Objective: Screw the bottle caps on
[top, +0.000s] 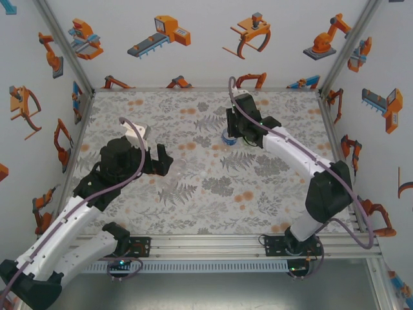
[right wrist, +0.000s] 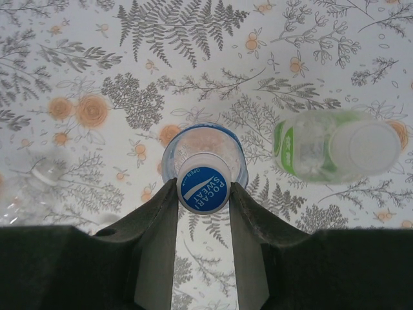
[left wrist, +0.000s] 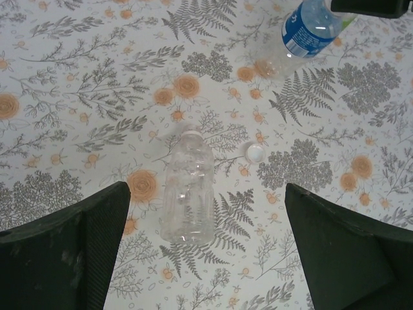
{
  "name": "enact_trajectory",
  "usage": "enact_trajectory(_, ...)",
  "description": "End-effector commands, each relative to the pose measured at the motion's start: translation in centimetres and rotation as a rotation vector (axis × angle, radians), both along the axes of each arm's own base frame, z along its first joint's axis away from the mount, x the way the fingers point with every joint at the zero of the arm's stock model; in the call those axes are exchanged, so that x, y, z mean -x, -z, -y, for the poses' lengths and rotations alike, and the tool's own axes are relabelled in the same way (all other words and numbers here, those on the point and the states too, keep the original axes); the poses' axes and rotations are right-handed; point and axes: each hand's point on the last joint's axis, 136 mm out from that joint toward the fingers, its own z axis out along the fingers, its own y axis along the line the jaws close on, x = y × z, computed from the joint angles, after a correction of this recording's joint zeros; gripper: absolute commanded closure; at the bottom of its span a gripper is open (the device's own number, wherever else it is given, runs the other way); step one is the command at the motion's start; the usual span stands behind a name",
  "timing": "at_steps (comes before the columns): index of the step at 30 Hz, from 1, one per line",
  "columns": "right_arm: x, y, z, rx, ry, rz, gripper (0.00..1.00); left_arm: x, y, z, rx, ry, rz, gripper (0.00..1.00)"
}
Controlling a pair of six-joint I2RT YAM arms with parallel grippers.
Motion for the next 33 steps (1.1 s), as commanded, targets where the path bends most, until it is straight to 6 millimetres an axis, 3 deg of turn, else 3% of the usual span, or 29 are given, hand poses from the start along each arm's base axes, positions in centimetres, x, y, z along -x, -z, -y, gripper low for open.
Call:
enact_trajectory(1, -1.5, -1.1, -0.8, 0.015, -0.037, 0.06, 0.97, 0.8, -0.2, -0.2, 0.01, 0.025, 0.0, 0.03)
enact_trajectory(5, -1.9, 0.2, -0.9, 0.045, -0.047, 0.043, 0.86, 1.2, 0.0, -0.3, 0.013, 0.028, -0.001, 0.03)
enact_trajectory(9, -1.8, 1.3, -1.2, 0.048, -0.059, 0.013, 0.63, 1.4, 0.4, -0.4, 0.006, 0.031, -0.014, 0.03)
enact_trajectory(15, -1.8, 0.7, -1.2, 0.048, -0.058, 0.008, 0.48, 1.5, 0.9, 0.0, 0.002, 0.051, -0.032, 0.03)
enact_trajectory(23, -1.4, -2.2, -1.0, 0.026, -0.062, 0.044, 0.42, 0.9, 3.1, 0.9, -0.041, 0.066, -0.131, 0.03)
enact_trajectory(27, -0.3, -3.9, -0.6, -0.003, -0.065, 0.066, 0.41, 0.3, 5.1, 0.8, -0.113, 0.05, -0.211, 0.0)
enact_trajectory(33, 1.8, -5.7, 0.2, -0.076, -0.053, 0.076, 0.41, -0.7, 8.1, 0.3, -0.241, 0.013, -0.314, 0.05)
